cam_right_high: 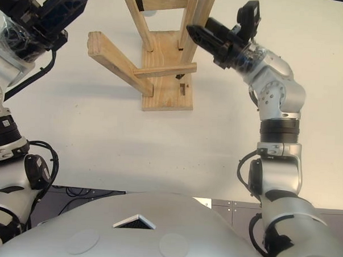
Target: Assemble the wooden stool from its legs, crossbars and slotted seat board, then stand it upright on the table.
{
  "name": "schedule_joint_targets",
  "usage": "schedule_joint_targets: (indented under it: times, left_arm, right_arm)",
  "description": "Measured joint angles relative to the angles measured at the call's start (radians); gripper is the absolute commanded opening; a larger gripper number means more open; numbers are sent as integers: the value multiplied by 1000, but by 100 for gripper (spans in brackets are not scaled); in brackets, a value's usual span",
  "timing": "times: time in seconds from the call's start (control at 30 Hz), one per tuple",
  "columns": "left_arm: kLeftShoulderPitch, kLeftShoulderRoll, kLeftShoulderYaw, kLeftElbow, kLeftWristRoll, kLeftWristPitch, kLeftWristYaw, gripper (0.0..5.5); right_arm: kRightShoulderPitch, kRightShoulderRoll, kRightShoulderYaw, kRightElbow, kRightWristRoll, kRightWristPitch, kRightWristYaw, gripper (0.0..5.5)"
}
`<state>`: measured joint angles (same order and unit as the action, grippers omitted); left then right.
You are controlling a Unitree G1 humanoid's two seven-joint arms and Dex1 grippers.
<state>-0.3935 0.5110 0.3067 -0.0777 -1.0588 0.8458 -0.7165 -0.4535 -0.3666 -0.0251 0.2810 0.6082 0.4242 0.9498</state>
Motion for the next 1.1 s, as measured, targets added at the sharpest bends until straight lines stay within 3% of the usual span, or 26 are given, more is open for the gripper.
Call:
schedule_joint_targets:
  times: [0.27,0.5,0.73,1.1]
  left_arm:
    - [11,-7,3,8,16,-1,9,416]
    - [21,-9,2,29,38,-4,9,416]
    - [37,-11,1,33,51,-4,8,416]
    - [42,-16,1,37,51,-4,6,416]
  right_arm:
    - [54,-2,-4,-48,-27,-3,39,201]
    - [64,-7,34,29,-68,-135,107,201]
    - [-11,-159,73,250,-89,-195,284,201]
    - [-90,-213,204,312,-149,-502,407,201]
